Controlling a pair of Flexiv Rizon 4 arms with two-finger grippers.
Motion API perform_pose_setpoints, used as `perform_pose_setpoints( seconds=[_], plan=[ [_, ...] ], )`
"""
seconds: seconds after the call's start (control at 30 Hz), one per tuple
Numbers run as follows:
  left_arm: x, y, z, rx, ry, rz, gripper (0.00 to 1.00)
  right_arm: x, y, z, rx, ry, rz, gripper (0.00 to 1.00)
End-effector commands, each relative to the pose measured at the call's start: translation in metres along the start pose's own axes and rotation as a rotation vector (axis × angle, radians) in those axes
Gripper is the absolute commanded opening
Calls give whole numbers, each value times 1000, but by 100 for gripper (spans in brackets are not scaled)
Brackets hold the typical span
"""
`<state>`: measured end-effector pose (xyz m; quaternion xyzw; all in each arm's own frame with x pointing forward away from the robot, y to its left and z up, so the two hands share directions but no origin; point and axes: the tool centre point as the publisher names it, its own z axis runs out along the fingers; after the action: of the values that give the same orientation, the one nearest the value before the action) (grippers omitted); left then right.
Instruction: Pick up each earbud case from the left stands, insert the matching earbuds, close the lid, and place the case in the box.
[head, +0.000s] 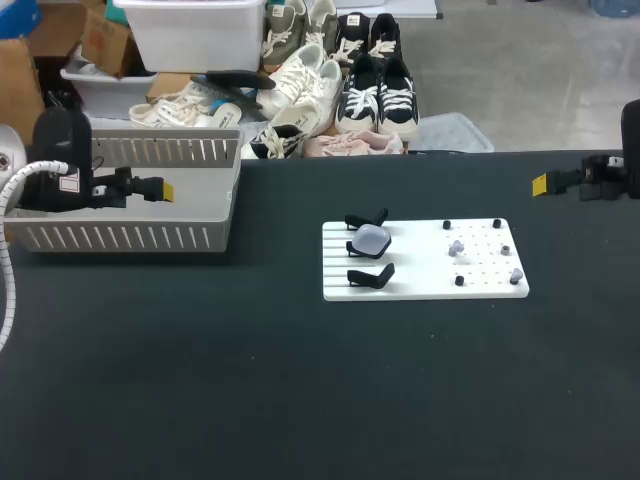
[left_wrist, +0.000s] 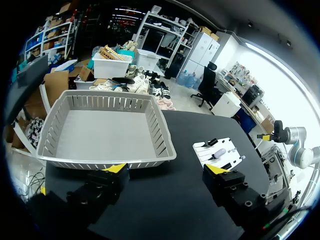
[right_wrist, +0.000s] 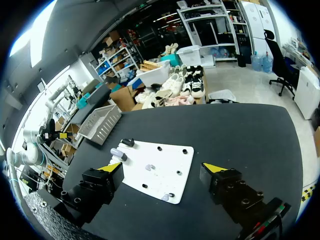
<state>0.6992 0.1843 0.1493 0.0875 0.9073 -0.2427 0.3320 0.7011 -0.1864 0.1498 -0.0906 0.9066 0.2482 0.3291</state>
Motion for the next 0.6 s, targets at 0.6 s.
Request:
perform_pose_setpoints(
  seconds=[0.6],
  plan=[
    [-1, 0, 1, 10, 8, 2, 100, 0, -1, 0, -5, 1, -1, 100]
  ],
)
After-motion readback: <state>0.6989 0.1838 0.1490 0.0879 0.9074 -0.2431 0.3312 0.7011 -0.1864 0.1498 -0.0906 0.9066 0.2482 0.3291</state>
